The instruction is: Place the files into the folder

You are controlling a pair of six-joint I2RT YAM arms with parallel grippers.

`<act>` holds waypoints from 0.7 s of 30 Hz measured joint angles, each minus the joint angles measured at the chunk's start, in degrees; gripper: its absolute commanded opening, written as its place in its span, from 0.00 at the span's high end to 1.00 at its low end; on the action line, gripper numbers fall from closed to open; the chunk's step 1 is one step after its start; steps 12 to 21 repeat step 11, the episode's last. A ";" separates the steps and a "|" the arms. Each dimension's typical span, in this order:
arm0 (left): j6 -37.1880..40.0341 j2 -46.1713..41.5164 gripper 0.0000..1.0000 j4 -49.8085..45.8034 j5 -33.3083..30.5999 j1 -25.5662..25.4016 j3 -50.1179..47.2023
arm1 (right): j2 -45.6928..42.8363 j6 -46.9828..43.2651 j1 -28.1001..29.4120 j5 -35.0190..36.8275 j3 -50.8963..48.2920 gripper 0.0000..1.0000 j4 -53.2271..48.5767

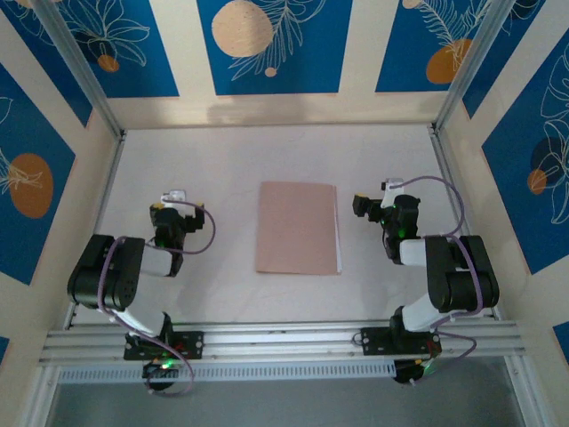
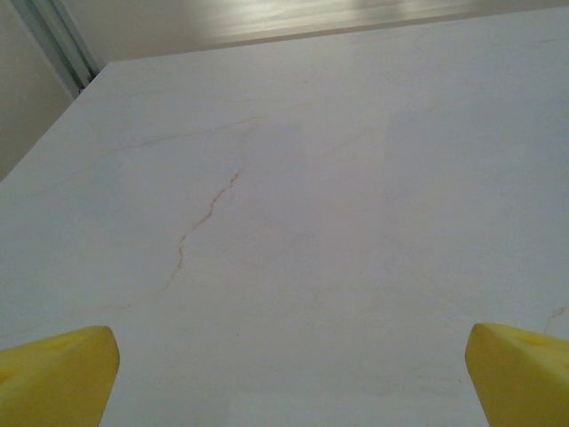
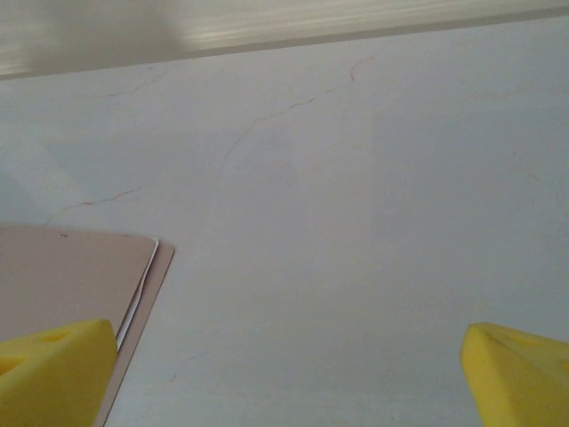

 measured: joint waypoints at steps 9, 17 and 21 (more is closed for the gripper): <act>0.00 0.02 0.00 0.00 0.17 0.00 0.00 | 0.00 0.00 -0.13 -0.13 0.00 0.01 -0.24; 0.00 0.02 0.00 0.00 0.17 0.00 0.00 | 0.00 0.00 -0.26 -0.39 0.00 0.01 -0.26; 0.00 0.02 0.00 0.00 0.17 0.00 0.00 | 0.00 0.00 -0.26 -0.39 0.00 0.01 -0.26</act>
